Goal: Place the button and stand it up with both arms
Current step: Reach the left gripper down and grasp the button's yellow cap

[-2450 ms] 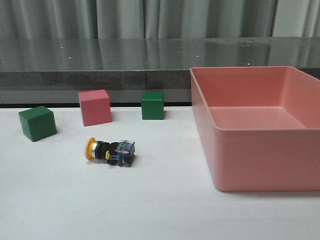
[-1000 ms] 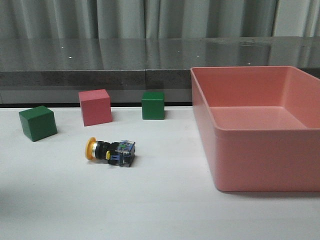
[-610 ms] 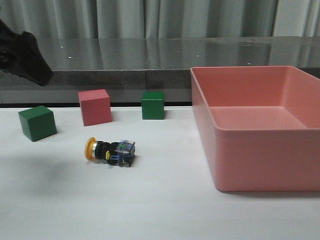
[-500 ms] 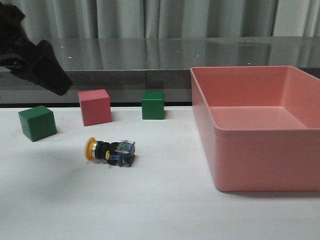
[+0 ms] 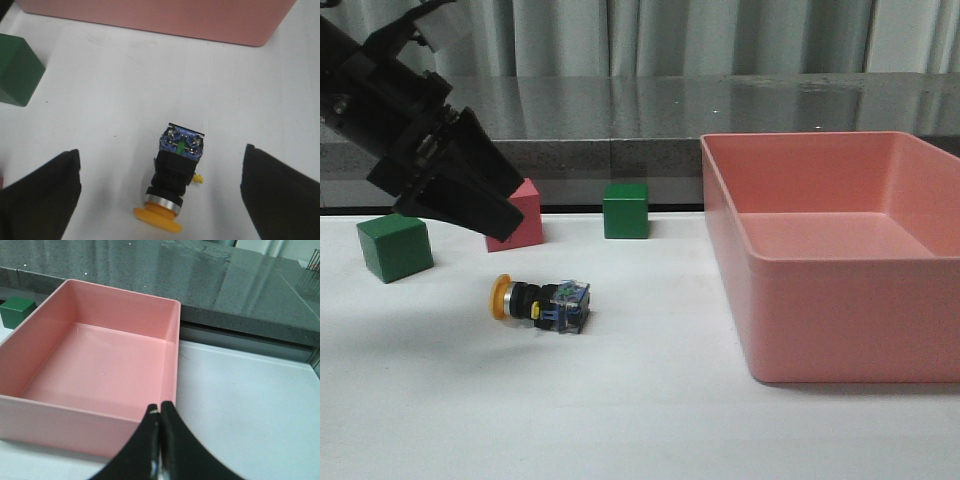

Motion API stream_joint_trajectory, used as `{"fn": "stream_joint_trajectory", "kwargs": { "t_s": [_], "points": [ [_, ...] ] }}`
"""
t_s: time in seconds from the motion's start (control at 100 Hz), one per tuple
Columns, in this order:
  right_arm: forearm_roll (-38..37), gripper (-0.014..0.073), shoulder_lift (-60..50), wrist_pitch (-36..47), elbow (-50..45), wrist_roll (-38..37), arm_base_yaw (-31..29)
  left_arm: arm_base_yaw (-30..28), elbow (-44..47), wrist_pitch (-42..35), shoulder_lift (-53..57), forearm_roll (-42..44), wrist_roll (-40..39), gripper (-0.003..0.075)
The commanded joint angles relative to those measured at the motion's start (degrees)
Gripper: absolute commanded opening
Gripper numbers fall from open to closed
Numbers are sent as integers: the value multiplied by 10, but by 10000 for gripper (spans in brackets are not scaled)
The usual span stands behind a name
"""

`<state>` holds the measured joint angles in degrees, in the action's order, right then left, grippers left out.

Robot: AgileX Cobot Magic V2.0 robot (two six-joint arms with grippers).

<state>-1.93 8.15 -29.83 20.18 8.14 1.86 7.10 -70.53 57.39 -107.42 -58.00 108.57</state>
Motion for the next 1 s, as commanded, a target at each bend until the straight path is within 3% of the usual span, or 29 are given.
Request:
{"fn": "stream_joint_trajectory", "kwargs": {
  "t_s": [0.0,0.48,0.84,0.94,0.99],
  "points": [
    [-6,-62,4,46,14,1,-5,0,-16,29,20,-56,1,620],
    [-6,-62,4,44,14,1,-5,0,-16,41,-69,-67,92,620],
    [-6,-62,4,42,14,1,-5,-5,-16,16,-115,-55,101,617],
    [-6,-62,4,41,14,1,-5,-9,-16,16,-125,-54,101,558],
    [-6,-62,4,41,14,1,-5,-11,-16,14,-126,-53,101,486]
  ]
}}
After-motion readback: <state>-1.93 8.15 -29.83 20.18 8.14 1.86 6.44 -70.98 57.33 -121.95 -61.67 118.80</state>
